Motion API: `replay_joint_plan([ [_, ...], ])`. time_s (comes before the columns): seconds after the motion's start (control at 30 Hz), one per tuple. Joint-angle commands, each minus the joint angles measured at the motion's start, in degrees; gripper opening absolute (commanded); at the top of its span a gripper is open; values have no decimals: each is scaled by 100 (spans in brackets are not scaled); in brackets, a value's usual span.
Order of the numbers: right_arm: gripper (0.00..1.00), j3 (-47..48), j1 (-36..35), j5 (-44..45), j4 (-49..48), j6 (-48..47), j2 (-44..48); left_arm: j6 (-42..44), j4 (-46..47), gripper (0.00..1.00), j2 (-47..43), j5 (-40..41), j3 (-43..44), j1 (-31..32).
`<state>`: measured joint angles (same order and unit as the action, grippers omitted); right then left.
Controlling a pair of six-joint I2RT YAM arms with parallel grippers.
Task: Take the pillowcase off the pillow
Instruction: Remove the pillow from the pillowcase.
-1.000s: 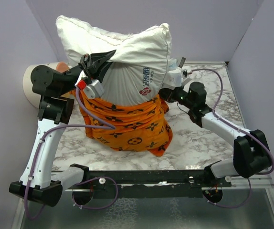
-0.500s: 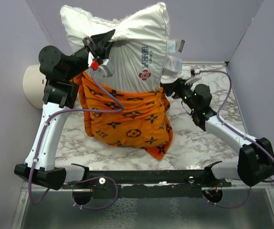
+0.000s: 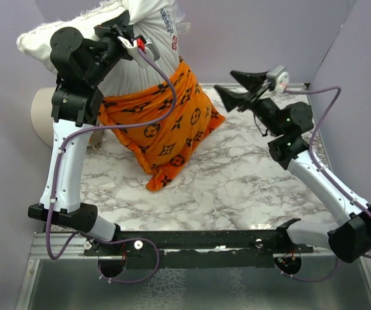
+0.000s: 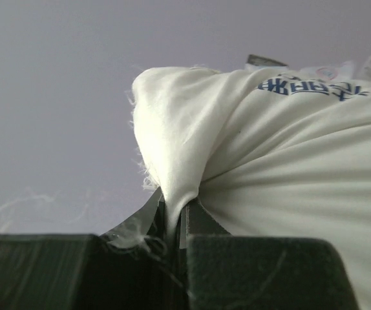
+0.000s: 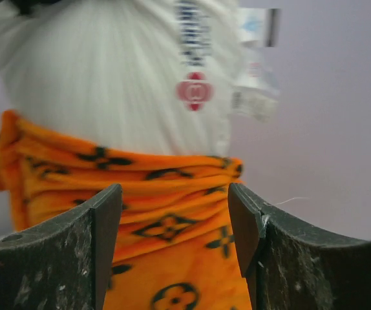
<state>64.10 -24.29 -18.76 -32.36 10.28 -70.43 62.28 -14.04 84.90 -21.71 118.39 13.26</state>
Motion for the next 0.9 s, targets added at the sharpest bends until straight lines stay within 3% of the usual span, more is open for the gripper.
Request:
replay_joint_plan([
  [0.0,66,-380,-1193,-909,117,-2472,3,-86,647,0,-677,-326,230,2],
  [0.23,66,-496,-3026,-708,829,-5910,-107,-1600,231,0,-781,-1198,-35,1],
  [0.4,66,44,-3722,-195,1486,-7318,-683,-2206,410,0,-663,-1308,11,9],
  [0.6,63,891,-3980,-74,1705,-7840,-1565,-2497,411,0,-471,-1258,216,162],
  [0.87,60,2421,-4013,326,1892,-7914,-3019,-2210,114,0,-297,-886,508,574],
])
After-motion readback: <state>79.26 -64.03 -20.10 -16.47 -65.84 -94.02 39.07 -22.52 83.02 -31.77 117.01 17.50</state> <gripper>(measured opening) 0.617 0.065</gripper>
